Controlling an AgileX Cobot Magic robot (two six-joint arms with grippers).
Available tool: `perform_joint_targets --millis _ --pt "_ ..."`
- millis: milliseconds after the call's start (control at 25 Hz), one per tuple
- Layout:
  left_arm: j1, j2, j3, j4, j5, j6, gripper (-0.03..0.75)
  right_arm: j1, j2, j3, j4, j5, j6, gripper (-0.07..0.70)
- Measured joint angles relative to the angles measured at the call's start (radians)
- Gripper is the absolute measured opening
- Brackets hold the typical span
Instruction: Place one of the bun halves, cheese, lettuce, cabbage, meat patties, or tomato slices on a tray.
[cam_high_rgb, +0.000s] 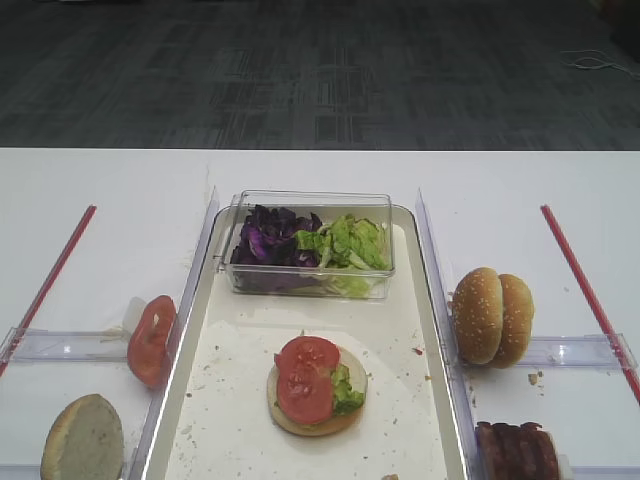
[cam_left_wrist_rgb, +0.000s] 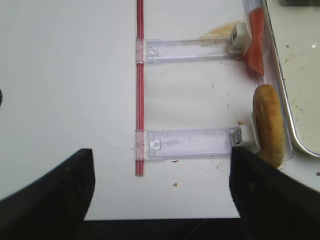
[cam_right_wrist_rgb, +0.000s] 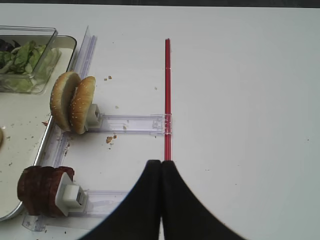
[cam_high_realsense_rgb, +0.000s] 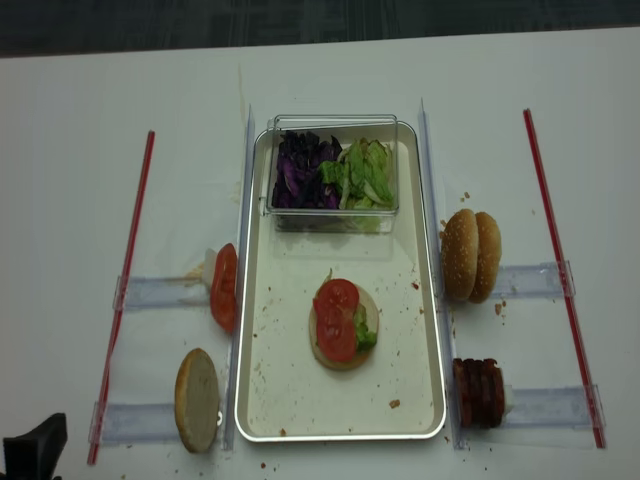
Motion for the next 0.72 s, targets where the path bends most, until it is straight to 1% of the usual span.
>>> perform_joint_targets --millis 440,720 --pt "0.000 -0.214 0.000 0.000 0.010 0.000 0.546 0.000 0.000 0.000 0.000 0.000 0.000 0.032" --pt "0.000 -0.232 0.000 0.000 0.018 0.002 0.546 0.000 0.000 0.000 0.000 0.000 0.000 0.032"
